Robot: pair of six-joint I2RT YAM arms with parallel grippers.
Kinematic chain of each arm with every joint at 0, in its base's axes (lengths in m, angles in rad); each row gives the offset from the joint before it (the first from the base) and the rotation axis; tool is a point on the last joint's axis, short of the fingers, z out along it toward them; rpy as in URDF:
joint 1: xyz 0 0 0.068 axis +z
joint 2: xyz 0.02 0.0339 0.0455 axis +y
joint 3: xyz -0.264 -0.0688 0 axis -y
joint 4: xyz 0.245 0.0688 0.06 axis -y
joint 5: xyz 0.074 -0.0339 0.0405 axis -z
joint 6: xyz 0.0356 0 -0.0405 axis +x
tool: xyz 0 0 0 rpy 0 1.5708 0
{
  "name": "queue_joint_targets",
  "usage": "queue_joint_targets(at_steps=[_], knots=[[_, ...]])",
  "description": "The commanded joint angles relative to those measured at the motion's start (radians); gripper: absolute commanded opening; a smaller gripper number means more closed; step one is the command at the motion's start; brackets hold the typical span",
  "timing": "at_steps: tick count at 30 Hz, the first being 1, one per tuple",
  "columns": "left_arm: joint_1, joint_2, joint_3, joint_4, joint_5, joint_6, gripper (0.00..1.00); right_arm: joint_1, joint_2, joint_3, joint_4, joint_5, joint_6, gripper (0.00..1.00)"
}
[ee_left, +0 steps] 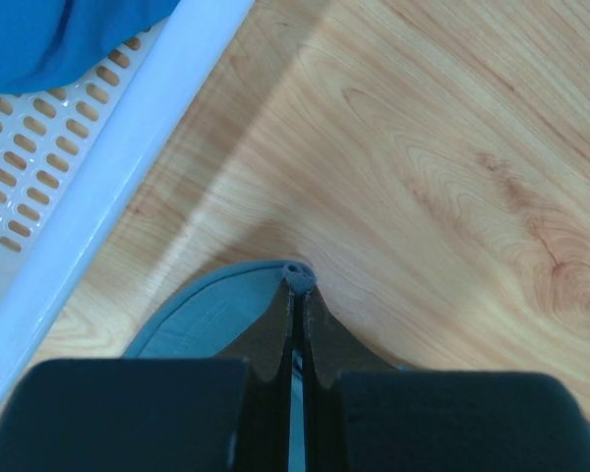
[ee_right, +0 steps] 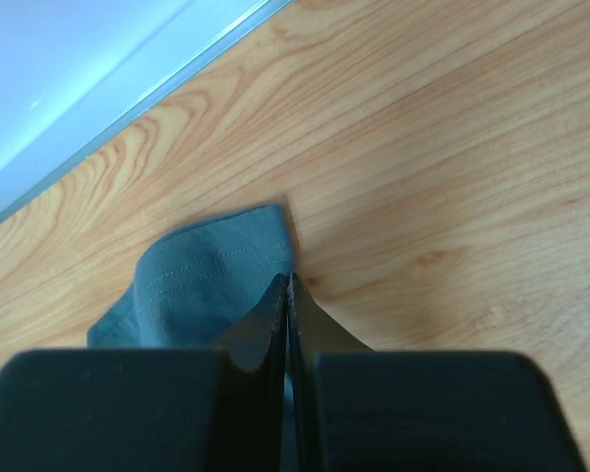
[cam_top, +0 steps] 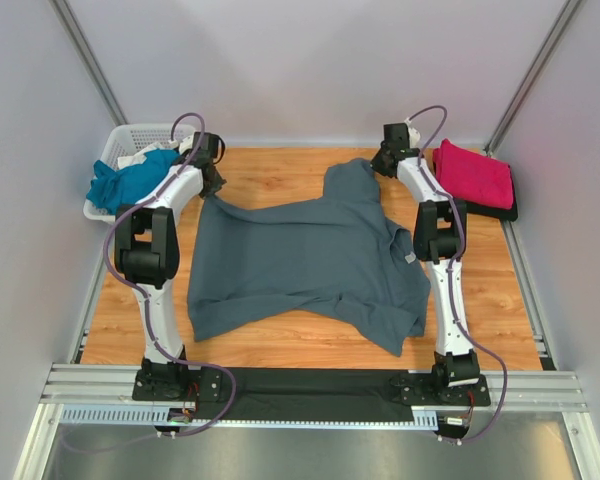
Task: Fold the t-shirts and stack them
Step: Flatten the tshirt out
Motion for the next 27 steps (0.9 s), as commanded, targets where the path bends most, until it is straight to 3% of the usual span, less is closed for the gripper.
queue_joint_targets(at_steps=[1, 10, 19, 27], knots=[[0.011, -0.027, 0.007, 0.035, 0.012, 0.002, 0.0, 0.004, -0.118, -0.015, 0.043, 0.005, -0.083, 0.0], [0.011, -0.056, -0.004, 0.076, 0.057, 0.016, 0.0, 0.013, -0.243, -0.037, 0.083, -0.026, -0.164, 0.0], [0.011, -0.093, -0.047, 0.096, 0.072, 0.027, 0.0, 0.103, -0.433, -0.316, 0.137, -0.083, -0.305, 0.0], [0.009, -0.076, -0.061, 0.101, 0.066, 0.031, 0.0, 0.289, -0.565, -0.629, 0.138, -0.156, -0.606, 0.0]])
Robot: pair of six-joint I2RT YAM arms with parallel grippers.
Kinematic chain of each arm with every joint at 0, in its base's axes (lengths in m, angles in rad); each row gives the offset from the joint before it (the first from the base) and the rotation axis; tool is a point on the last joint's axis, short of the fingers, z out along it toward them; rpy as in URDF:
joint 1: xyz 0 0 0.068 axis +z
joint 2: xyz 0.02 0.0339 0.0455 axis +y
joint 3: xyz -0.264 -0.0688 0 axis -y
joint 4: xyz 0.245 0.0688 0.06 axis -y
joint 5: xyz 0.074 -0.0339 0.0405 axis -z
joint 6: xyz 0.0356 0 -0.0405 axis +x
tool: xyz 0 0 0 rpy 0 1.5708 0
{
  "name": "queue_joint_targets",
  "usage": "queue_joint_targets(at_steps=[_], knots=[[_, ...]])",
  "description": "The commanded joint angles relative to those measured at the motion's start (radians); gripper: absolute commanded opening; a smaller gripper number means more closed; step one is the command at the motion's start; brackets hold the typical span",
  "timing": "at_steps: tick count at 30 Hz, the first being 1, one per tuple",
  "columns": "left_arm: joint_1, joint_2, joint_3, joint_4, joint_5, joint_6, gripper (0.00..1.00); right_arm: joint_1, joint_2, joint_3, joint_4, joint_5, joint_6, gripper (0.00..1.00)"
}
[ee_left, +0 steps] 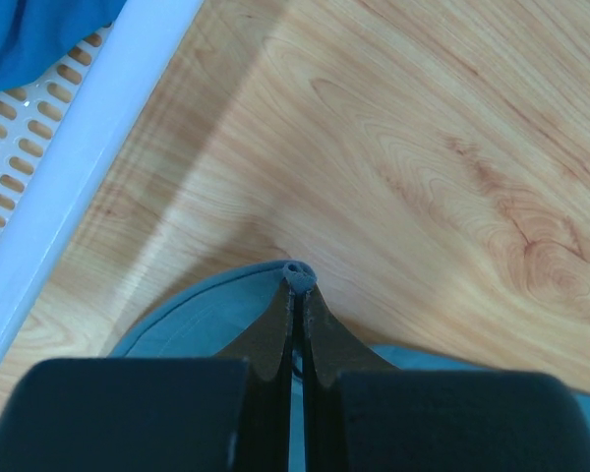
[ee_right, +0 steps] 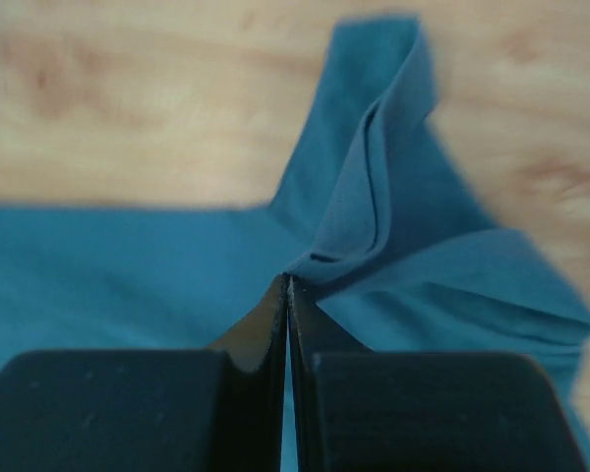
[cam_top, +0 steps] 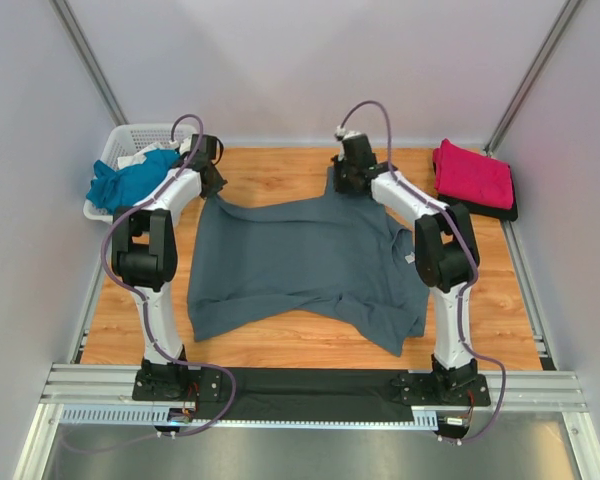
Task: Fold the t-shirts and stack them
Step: Flatten the tshirt out
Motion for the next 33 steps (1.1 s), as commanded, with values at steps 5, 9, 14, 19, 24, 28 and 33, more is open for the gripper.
queue_joint_targets(at_steps=[5, 9, 14, 19, 24, 28, 33], knots=[[-0.008, -0.028, -0.007, 0.022, -0.002, 0.022, 0.0, 0.122, -0.137, -0.211, 0.004, 0.003, -0.207, 0.0], [-0.022, -0.02, -0.009, 0.024, -0.009, 0.028, 0.0, 0.122, -0.15, -0.218, -0.016, 0.086, -0.227, 0.0], [-0.03, -0.019, -0.015, 0.022, -0.018, 0.028, 0.0, 0.122, -0.133, -0.152, -0.068, 0.118, -0.274, 0.16], [-0.035, -0.024, -0.015, 0.022, -0.026, 0.034, 0.0, 0.126, -0.148, -0.147, -0.067, 0.045, -0.303, 0.31], [-0.036, -0.02, -0.016, 0.024, -0.031, 0.037, 0.0, 0.151, -0.159, -0.182, -0.054, -0.018, -0.392, 0.44], [-0.036, -0.017, -0.016, 0.025, -0.031, 0.037, 0.0, 0.198, -0.176, -0.234, -0.041, -0.023, -0.495, 0.52], [-0.036, -0.013, -0.016, 0.025, -0.032, 0.039, 0.0, 0.249, -0.151, -0.274, 0.01, 0.055, -0.584, 0.74]])
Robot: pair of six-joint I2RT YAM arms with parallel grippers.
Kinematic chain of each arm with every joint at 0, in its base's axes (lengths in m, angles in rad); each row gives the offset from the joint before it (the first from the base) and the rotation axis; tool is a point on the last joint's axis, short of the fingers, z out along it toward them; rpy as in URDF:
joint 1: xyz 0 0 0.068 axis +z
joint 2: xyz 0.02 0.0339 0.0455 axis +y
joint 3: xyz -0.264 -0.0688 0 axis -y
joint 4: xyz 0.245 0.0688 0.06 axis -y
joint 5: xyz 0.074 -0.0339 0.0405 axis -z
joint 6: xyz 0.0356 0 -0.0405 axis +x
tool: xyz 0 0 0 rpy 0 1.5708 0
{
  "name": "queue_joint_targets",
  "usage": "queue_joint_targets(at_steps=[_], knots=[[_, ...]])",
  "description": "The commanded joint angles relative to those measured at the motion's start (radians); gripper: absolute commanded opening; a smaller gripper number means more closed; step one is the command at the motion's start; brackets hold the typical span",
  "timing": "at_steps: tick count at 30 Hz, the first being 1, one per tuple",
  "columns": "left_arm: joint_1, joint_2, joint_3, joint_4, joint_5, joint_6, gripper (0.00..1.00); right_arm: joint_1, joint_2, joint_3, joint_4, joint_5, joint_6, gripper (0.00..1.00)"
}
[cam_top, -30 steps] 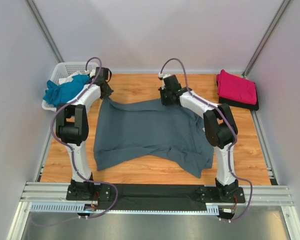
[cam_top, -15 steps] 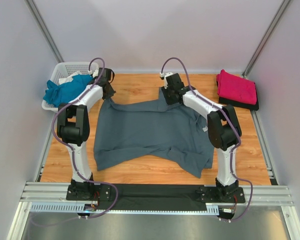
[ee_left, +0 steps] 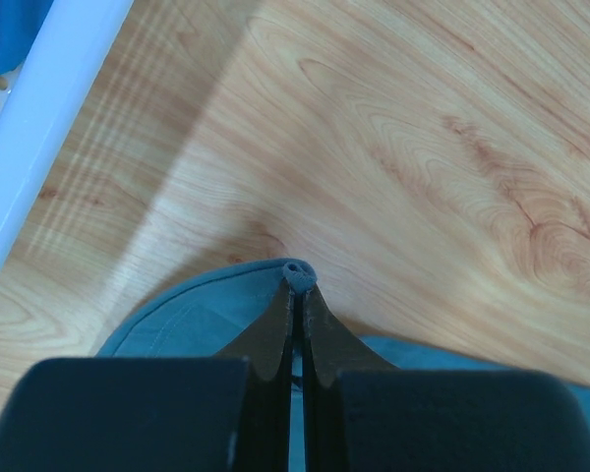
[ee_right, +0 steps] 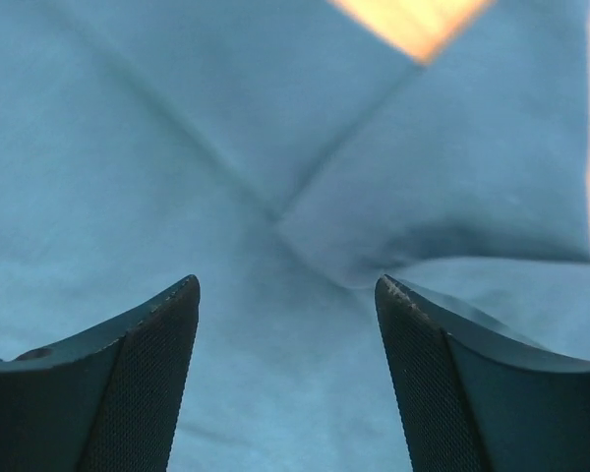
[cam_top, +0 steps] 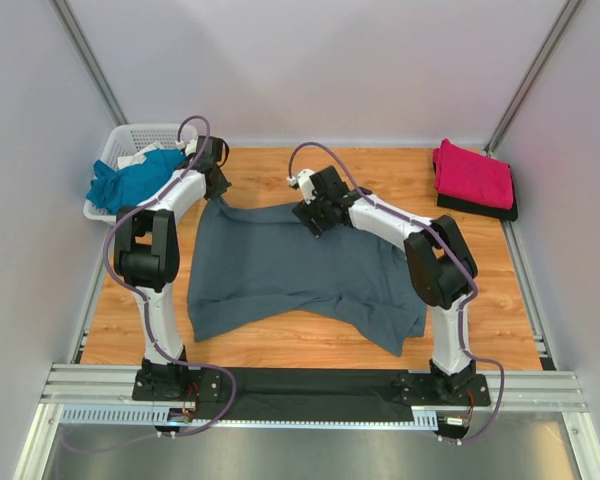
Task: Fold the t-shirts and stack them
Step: Flatten the tshirt out
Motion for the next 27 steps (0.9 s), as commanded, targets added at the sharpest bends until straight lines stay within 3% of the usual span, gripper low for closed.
queue_joint_targets(at_steps=[1, 9, 12, 13, 15, 18, 22, 27], knots=[[-0.004, -0.013, -0.002, 0.022, -0.014, 0.021, 0.0, 0.03, -0.019, -0.006, 0.068, 0.048, -0.113, 0.73], [-0.004, -0.011, 0.001, 0.021, -0.023, 0.03, 0.0, 0.03, 0.037, 0.031, 0.102, 0.093, -0.141, 0.69], [-0.004, -0.011, 0.003, 0.019, -0.026, 0.03, 0.0, 0.03, 0.083, 0.075, 0.069, 0.102, -0.15, 0.6], [-0.004, -0.011, 0.004, 0.018, -0.03, 0.03, 0.0, 0.03, 0.103, 0.095, 0.055, 0.105, -0.147, 0.51], [-0.004, -0.016, 0.003, 0.016, -0.037, 0.03, 0.0, 0.027, 0.114, 0.106, 0.052, 0.104, -0.138, 0.43], [-0.004, -0.02, 0.001, 0.016, -0.04, 0.03, 0.0, 0.019, 0.123, 0.12, 0.05, 0.108, -0.127, 0.4], [-0.004, -0.024, 0.001, 0.015, -0.044, 0.032, 0.0, -0.007, 0.119, 0.134, 0.052, 0.096, -0.094, 0.23], [-0.004, -0.025, -0.002, 0.013, -0.038, 0.026, 0.0, -0.043, 0.097, 0.131, 0.053, 0.012, -0.031, 0.19]])
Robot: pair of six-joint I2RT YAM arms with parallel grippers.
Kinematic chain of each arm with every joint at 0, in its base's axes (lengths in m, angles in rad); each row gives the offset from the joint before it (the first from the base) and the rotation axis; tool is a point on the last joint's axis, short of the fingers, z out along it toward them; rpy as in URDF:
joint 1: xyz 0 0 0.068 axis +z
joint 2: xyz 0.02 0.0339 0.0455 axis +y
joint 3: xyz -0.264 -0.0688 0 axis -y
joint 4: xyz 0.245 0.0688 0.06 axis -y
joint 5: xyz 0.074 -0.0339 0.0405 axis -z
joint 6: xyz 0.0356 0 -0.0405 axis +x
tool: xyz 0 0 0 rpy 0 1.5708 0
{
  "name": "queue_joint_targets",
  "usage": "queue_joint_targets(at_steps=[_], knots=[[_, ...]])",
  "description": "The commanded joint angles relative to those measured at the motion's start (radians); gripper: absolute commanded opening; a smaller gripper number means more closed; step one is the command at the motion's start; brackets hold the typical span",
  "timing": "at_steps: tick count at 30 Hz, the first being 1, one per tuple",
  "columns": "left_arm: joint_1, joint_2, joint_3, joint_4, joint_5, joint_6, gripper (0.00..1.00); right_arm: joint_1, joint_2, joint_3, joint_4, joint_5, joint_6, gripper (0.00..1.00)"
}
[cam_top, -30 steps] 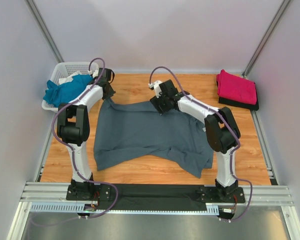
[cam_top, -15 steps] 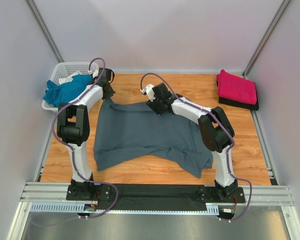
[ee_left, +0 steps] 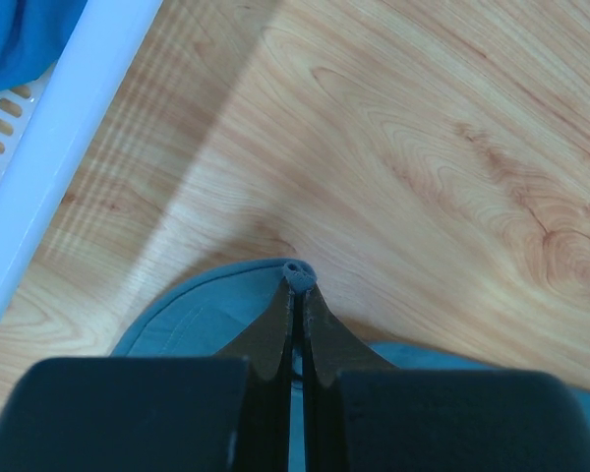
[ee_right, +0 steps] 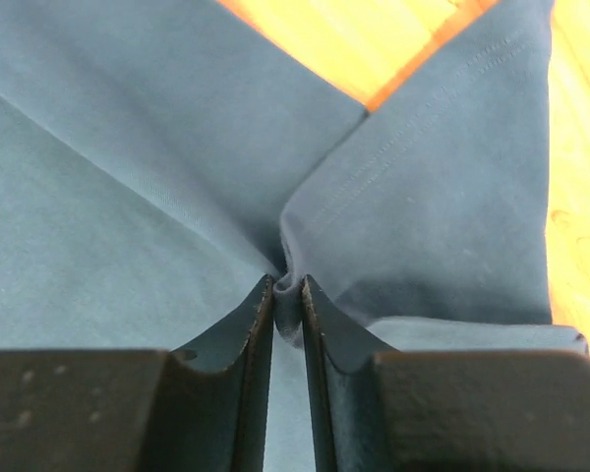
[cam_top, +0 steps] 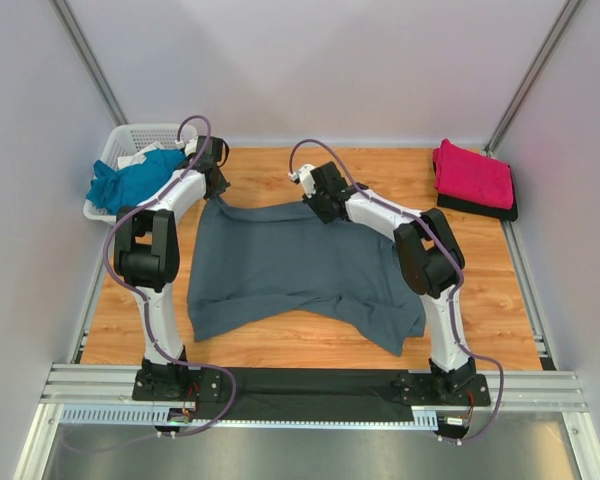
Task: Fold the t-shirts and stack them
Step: Flatten the tshirt out
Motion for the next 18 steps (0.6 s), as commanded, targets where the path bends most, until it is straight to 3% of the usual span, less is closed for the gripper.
queue_joint_targets(at_steps=[1, 7, 18], knots=[[-0.004, -0.025, -0.002, 0.016, -0.01, 0.01, 0.0, -0.035, -0.034, 0.031, 0.023, -0.11, 0.067, 0.18], [-0.004, -0.03, -0.004, 0.015, -0.01, 0.009, 0.0, -0.08, -0.017, 0.039, 0.028, -0.204, 0.141, 0.18], [-0.004, -0.031, -0.007, 0.016, -0.008, 0.009, 0.0, -0.117, 0.008, 0.037, 0.077, -0.244, 0.233, 0.2]])
